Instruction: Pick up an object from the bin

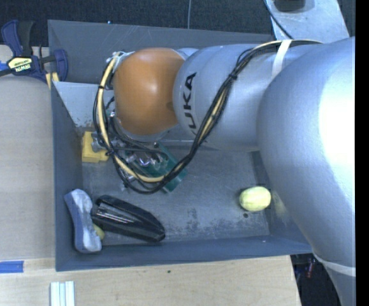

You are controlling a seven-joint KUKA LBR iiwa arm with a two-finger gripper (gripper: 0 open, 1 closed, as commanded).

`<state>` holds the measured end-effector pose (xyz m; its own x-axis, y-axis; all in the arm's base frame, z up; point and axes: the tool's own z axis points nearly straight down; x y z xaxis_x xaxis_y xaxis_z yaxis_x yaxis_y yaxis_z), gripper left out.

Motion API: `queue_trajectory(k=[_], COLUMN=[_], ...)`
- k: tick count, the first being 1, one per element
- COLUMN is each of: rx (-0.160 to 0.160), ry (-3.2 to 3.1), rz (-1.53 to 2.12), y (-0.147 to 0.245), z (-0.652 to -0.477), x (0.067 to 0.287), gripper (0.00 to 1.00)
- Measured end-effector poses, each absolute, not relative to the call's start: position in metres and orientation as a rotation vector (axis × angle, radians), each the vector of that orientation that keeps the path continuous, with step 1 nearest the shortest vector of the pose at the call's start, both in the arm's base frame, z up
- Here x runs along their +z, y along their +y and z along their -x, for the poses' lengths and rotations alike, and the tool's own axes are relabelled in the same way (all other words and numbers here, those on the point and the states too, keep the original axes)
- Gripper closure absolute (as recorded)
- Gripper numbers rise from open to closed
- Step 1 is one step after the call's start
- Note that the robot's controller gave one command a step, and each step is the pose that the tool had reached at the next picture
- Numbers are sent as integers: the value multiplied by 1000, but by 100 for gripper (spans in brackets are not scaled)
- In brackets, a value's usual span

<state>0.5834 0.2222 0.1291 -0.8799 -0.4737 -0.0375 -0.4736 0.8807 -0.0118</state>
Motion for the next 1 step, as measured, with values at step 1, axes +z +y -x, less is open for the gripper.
queue_trajectory(k=[1], rx=[-10], ry=[2963], rz=[891], y=[222], z=[-586], x=[134], gripper=[0])
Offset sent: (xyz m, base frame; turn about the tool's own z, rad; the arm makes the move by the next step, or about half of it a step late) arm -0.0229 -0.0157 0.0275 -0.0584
